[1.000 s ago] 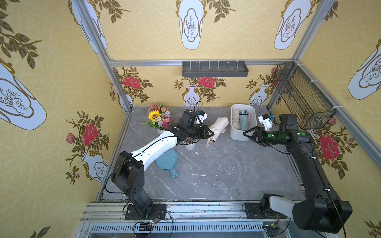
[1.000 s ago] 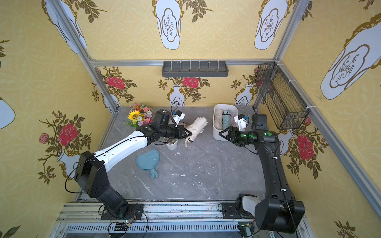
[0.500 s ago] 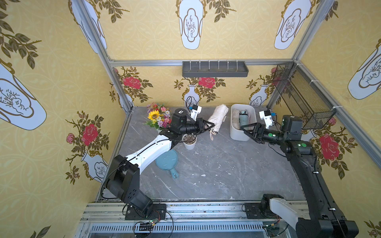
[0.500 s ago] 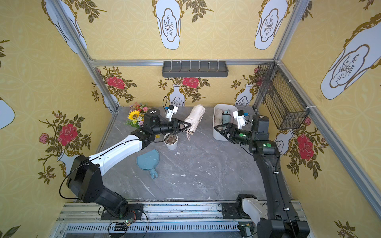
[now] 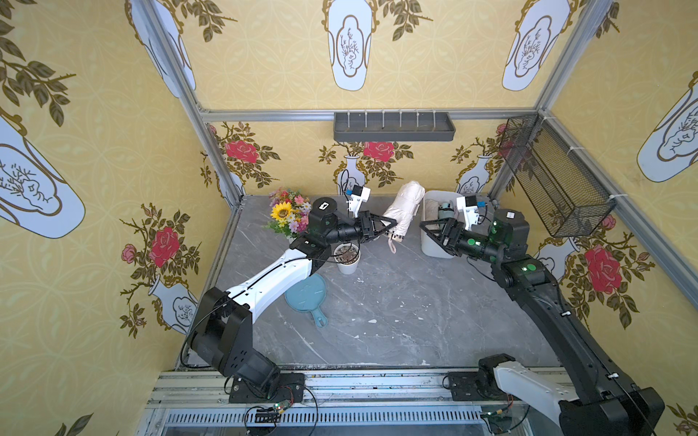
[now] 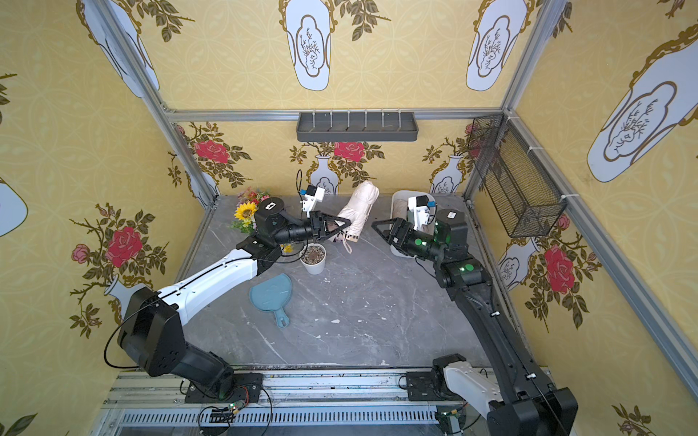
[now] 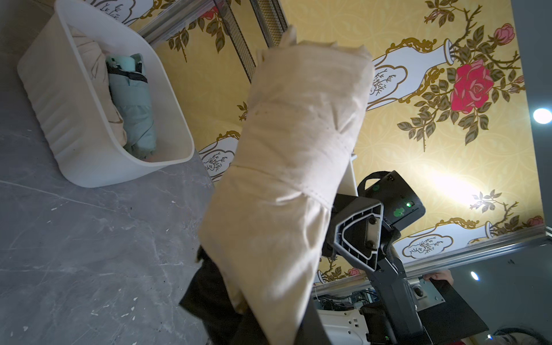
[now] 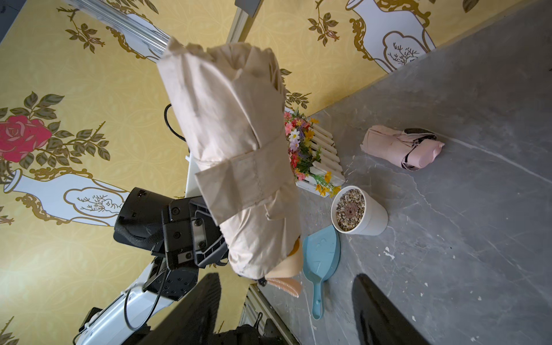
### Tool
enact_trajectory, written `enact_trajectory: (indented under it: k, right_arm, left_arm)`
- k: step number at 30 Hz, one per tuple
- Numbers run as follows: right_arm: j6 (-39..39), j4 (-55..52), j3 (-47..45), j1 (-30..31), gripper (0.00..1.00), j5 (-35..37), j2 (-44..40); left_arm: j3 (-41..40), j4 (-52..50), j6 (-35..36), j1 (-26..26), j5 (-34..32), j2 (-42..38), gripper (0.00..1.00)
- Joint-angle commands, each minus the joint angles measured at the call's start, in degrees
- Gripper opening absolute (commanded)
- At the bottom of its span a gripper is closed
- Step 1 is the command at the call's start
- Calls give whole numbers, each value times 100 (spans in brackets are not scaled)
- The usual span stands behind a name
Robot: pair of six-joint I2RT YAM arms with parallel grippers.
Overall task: Put the umbrella into the storage box
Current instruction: Place the umbrella in the storage box.
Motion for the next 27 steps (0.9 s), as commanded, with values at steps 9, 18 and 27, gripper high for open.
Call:
enact_trajectory:
  k: [9,18,27]
  right_arm:
    - [31,1599,-22,752,73,745,203]
    - [168,1777,38,996,61,1160,445]
    - [140,1639,51,1008,58,1343,488]
  left_arm:
    - [-7,671,-280,-3,346,56,0]
    - [43,837,-371,-78,413,105,0]
    - [70,1076,-506,-190,486,217,0]
